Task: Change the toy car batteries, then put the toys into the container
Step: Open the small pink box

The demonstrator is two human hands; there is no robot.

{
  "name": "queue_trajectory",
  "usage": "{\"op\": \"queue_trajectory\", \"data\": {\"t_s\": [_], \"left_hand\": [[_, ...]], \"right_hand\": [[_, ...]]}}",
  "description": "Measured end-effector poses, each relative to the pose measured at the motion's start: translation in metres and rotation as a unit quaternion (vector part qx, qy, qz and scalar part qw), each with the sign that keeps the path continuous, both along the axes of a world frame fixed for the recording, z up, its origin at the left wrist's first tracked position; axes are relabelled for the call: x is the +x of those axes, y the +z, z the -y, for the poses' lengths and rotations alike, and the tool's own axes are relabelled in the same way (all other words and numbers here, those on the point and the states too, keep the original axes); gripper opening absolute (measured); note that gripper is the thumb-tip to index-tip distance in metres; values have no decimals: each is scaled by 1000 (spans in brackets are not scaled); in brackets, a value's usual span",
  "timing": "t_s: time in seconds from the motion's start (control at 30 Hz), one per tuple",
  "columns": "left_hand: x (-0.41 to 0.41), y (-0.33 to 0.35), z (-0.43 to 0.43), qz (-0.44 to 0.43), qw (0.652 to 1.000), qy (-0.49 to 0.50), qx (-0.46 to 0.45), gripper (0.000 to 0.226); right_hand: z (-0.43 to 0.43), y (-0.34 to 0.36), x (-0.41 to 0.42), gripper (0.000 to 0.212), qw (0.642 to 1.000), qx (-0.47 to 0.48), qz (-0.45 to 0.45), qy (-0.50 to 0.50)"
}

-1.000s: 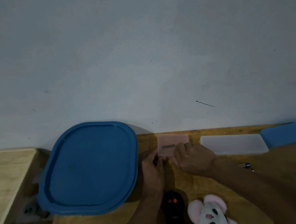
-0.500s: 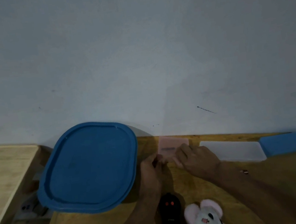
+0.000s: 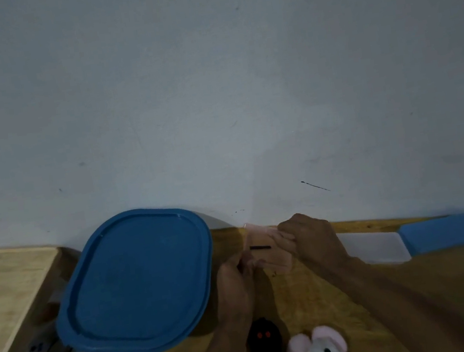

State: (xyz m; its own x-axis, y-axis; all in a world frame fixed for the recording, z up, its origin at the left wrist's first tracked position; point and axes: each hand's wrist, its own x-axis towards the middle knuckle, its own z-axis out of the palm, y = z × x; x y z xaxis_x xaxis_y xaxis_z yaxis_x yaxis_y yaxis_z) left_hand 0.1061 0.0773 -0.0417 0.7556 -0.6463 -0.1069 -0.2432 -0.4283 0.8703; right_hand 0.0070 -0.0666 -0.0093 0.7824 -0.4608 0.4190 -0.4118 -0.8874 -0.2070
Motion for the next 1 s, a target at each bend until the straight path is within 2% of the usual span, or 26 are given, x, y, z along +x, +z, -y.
{"op": "queue_trajectory", "data": {"t_s": [0.1, 0.17, 0.2, 0.3, 0.4, 0.47, 0.63, 0.77, 0.9, 1.0], "left_hand": [[-1, 3, 0, -12, 1000, -3, -12, 10], [-1, 4, 1, -25, 1000, 3, -19, 10], [-2, 6, 1, -34, 999, 7, -19, 11], [-2, 8, 1, -50, 998, 16, -23, 13], [-2, 10, 1, -57, 998, 17, -20, 14], [-2, 11, 1, -53, 998, 19, -14, 12], [-3, 13, 0, -76, 997, 28, 5, 5], [-4, 15, -1, -73, 997, 20, -8, 5], [-6, 17, -3, -78, 997, 16, -1, 8], [-6, 18, -4, -76, 997, 22, 7, 13]], "right_hand": [[7, 4, -1, 32, 991, 128, 16, -35], [9, 6, -2, 24, 983, 176, 28, -46], [8, 7, -2, 27, 980, 192, 27, -47], [9, 7, -5, 34, 982, 188, 4, -31], [13, 10, -7, 19, 985, 172, 13, -13], [15, 15, -6, 14, 978, 204, 37, -25], [22, 17, -3, 16, 928, 355, 69, -85], [23, 15, 0, 13, 862, 467, 153, -124], [21, 6, 5, 15, 810, 517, 208, -185], [17, -1, 9, 10, 804, 503, 225, -225]]}}
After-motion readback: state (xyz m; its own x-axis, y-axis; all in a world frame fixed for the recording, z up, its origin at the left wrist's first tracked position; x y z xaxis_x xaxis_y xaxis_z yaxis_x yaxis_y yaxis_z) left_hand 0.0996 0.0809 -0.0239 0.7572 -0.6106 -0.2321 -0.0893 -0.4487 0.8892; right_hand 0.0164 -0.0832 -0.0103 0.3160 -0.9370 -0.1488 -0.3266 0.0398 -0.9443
